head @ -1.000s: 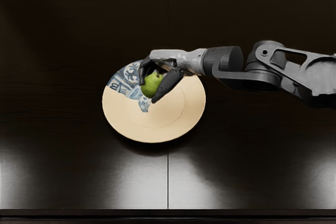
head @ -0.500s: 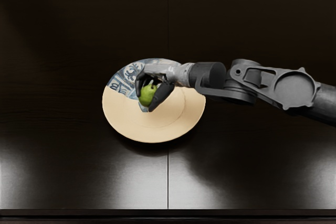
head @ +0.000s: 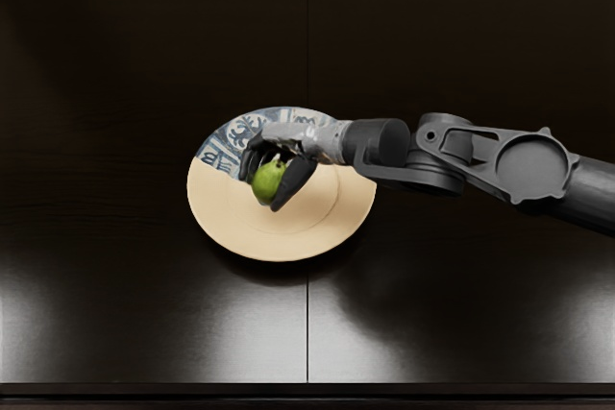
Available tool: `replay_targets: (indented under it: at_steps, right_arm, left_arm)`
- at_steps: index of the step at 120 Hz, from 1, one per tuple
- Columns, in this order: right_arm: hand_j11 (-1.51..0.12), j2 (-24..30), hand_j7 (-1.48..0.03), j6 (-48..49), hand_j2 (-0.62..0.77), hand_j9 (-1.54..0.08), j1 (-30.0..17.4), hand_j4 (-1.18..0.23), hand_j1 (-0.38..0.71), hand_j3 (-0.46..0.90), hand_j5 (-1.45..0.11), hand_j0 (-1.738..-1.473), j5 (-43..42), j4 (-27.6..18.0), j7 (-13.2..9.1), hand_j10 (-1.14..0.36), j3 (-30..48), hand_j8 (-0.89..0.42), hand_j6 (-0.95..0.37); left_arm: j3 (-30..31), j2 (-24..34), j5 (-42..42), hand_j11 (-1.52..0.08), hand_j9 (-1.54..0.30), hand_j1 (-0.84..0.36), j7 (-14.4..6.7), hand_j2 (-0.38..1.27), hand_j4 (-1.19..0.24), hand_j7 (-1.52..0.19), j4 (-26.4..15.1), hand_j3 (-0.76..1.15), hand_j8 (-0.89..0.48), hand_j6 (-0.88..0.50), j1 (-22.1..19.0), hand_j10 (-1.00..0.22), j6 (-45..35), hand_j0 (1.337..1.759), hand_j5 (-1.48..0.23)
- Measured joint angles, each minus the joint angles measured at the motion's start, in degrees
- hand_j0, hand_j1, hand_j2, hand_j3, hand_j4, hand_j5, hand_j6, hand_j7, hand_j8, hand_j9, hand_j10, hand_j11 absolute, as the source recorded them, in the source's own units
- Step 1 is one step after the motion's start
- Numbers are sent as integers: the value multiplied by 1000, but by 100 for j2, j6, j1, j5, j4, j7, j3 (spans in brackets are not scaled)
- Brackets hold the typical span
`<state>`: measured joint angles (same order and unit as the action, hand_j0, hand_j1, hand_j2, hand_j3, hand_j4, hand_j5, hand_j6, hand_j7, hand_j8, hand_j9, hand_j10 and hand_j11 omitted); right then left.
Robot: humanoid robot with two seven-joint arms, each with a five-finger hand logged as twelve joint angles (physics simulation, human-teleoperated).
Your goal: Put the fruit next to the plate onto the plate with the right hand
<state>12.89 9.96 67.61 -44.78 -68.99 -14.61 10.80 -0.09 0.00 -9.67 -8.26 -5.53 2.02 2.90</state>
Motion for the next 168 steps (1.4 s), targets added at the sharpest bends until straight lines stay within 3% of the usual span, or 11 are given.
replay_targets:
  at_steps: [44, 83, 100, 116, 142, 168]
  right_arm:
    - [-634, 20, -632, -13, -22, -635, -2, -485, 193, 0, -635, -1657, 76, 8, -2, -475, 6, -428, -478]
    - [-452, 95, -451, 1, -53, -452, 11, -347, 59, 0, -452, -1658, 256, 5, -4, -345, 78, -336, -346]
    - [-239, 377, -239, 348, -28, -239, 53, -184, -133, 0, -239, -1658, 864, -29, 0, -183, 150, -179, -184]
    - [-124, 701, -124, 1089, -14, -125, 41, -96, -237, 0, -125, -1658, 1505, -69, 0, -95, 376, -93, -96]
    - [-43, 1229, -43, 2177, -5, -43, -27, -34, -311, 0, -43, -1658, 2418, -174, -4, -33, 704, -33, -34]
    - [-15, 1786, -15, 2464, -1, -15, -410, -12, -336, 0, -15, -1658, 2951, -215, 10, -12, 1108, -12, -12]
  left_arm:
    - [0, 0, 0, -26, -27, 325, 0, 4, -21, -27, 0, 0, -21, -21, 0, -21, 0, 1658, -27]
    - [0, 0, 0, -26, -27, 325, 0, 4, -21, -27, -1, 0, -21, -21, 0, -21, 0, 1658, -27]
    - [0, 0, 0, -26, -27, 325, -1, 4, -21, -27, 2, 0, -21, -21, 0, -21, 0, 1658, -27]
    - [0, 0, 0, -26, -27, 325, 0, 4, -21, -27, 1, 0, -21, -21, 0, -21, 0, 1658, -27]
    - [0, 0, 0, -26, -27, 325, 0, 4, -21, -27, 1, 0, -21, -21, 0, -21, 0, 1658, -27]
    - [0, 0, 0, -26, -27, 325, 0, 4, -21, -27, 0, 0, -21, -21, 0, -21, 0, 1658, -27]
